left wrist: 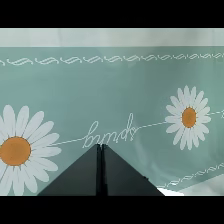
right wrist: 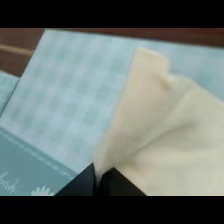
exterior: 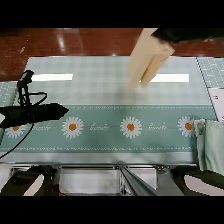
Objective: Fold the shirts.
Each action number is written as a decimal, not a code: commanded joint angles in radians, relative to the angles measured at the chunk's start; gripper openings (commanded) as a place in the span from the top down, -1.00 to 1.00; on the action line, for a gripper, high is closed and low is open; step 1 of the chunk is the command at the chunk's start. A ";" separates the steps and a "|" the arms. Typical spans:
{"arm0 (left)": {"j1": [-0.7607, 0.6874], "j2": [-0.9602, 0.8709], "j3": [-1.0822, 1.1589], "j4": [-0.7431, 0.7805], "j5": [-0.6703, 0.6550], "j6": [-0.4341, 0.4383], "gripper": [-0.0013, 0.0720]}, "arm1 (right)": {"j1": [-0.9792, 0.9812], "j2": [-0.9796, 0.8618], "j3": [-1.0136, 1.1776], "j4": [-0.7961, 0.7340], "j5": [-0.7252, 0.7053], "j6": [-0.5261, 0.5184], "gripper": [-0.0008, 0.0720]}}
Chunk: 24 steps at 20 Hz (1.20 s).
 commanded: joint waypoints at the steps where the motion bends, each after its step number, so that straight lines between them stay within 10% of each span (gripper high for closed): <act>1: 0.001 0.000 0.000 0.001 0.000 -0.001 0.90 | -0.126 0.068 0.118 -0.193 0.080 0.120 0.92; 12: 0.001 0.000 0.000 -0.009 0.035 0.033 0.90 | -0.727 0.203 0.063 -0.256 0.644 0.420 0.92; 24: 0.001 -0.001 0.000 -0.008 0.110 0.053 0.90 | -1.486 0.596 -0.505 -0.559 0.650 0.260 0.92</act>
